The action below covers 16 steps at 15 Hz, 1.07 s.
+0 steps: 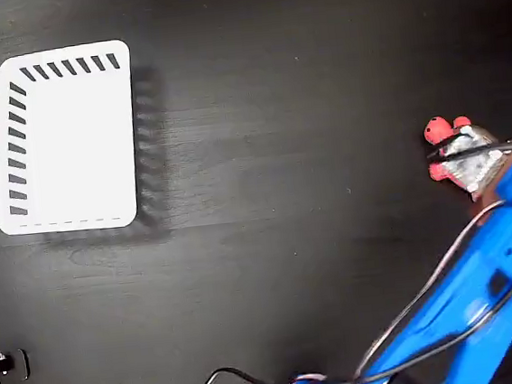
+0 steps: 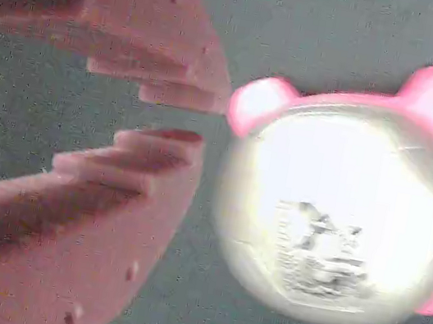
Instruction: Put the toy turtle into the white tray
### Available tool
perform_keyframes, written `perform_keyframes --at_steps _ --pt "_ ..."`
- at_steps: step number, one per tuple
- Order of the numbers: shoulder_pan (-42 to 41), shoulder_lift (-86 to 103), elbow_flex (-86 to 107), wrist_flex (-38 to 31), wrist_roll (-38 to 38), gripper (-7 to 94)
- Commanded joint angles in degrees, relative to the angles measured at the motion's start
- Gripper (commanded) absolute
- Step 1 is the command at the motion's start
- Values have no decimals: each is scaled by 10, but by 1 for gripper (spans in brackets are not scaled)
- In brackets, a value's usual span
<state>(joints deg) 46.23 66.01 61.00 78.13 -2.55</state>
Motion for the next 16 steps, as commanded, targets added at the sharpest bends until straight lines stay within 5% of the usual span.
perform_keyframes --at_steps 1,8,16 --pt "10 -25 -100 22 -9 7" --pt "4 -154 -216 73 -38 46" --pt "2 -219 -289 145 -43 61"
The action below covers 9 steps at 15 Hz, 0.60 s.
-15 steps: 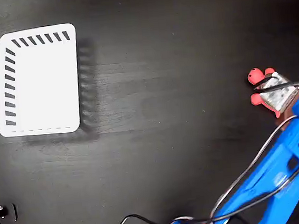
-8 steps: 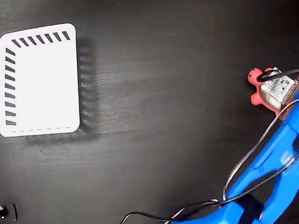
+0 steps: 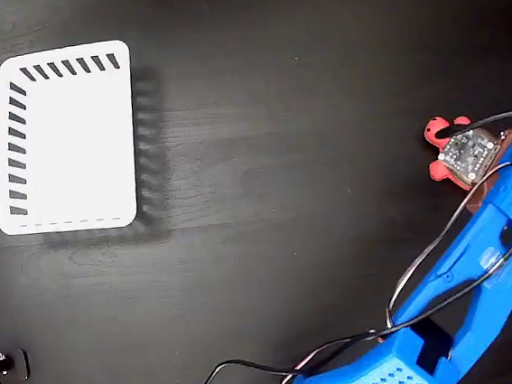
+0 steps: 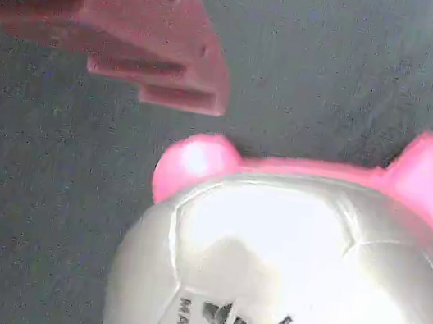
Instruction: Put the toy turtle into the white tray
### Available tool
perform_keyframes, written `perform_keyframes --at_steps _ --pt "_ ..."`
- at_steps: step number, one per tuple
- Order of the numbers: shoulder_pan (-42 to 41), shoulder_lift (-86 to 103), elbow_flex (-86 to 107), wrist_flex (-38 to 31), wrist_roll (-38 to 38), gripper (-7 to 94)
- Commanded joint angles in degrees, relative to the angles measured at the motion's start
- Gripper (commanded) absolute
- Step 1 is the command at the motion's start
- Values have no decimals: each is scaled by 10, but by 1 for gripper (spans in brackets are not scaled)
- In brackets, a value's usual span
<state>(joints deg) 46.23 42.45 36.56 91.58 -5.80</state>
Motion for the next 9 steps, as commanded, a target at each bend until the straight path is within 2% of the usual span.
perform_keyframes --at_steps 1,3,9 --pt "2 8 -54 11 -9 61" --pt "0 -10 -76 11 -4 64" --pt "-11 -65 -132 33 -2 64"
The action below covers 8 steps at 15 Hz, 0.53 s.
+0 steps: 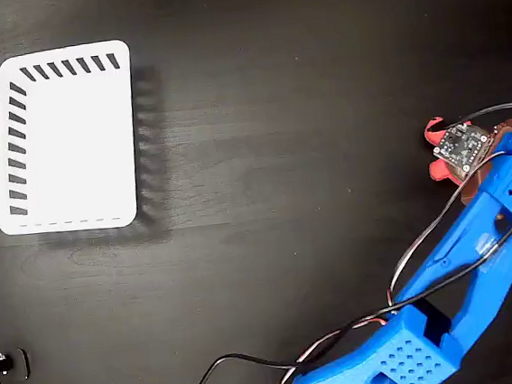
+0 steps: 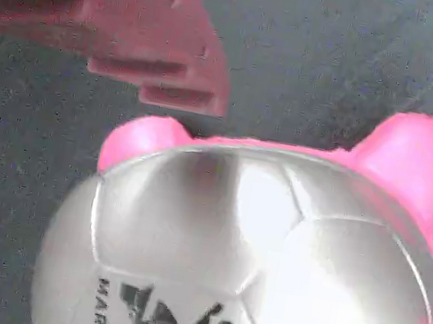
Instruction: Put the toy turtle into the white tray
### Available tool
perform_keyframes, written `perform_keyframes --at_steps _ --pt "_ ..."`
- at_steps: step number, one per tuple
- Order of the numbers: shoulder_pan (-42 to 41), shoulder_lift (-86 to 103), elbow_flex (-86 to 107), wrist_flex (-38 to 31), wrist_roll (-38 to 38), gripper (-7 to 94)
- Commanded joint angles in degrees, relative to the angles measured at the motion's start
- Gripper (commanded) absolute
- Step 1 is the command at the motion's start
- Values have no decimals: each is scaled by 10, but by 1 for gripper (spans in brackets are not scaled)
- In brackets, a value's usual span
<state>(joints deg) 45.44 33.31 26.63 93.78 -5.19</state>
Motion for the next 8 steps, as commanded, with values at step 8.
perform_keyframes --at_steps 8 --pt "-11 -31 -72 25 -6 64"
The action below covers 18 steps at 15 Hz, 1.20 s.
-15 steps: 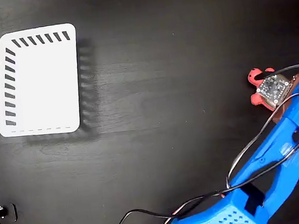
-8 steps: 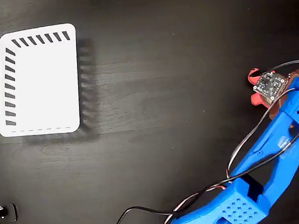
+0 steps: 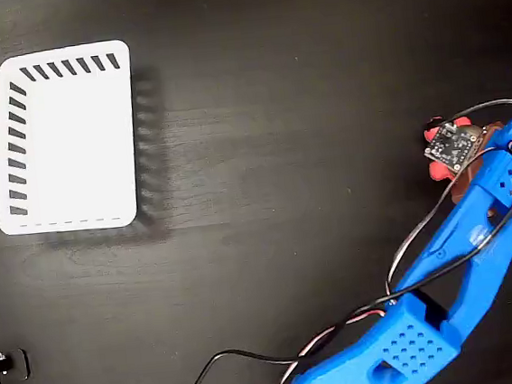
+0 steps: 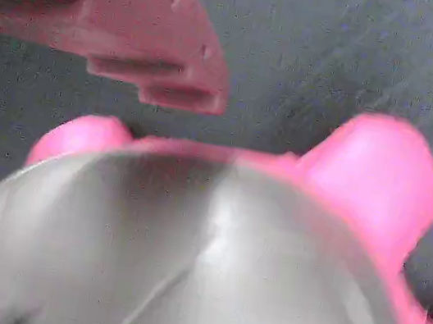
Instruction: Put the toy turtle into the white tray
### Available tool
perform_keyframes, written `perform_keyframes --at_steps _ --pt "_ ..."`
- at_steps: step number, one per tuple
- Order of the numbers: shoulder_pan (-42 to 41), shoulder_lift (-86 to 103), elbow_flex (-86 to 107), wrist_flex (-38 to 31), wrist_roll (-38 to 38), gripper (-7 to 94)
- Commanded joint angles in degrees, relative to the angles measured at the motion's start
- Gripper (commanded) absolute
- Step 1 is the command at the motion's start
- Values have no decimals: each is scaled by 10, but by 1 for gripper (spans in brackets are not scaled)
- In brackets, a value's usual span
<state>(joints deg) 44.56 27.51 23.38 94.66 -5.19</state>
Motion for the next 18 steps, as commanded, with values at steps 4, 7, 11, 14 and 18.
perform_keyframes --at_steps 4,7,11,14,18 --pt "-3 -4 -92 41 -9 59" --pt "-3 -11 -105 45 -4 46" --pt "-2 -14 -110 48 -3 20" --pt "-1 -14 -110 48 2 -3" --pt "1 -15 -108 48 15 -3"
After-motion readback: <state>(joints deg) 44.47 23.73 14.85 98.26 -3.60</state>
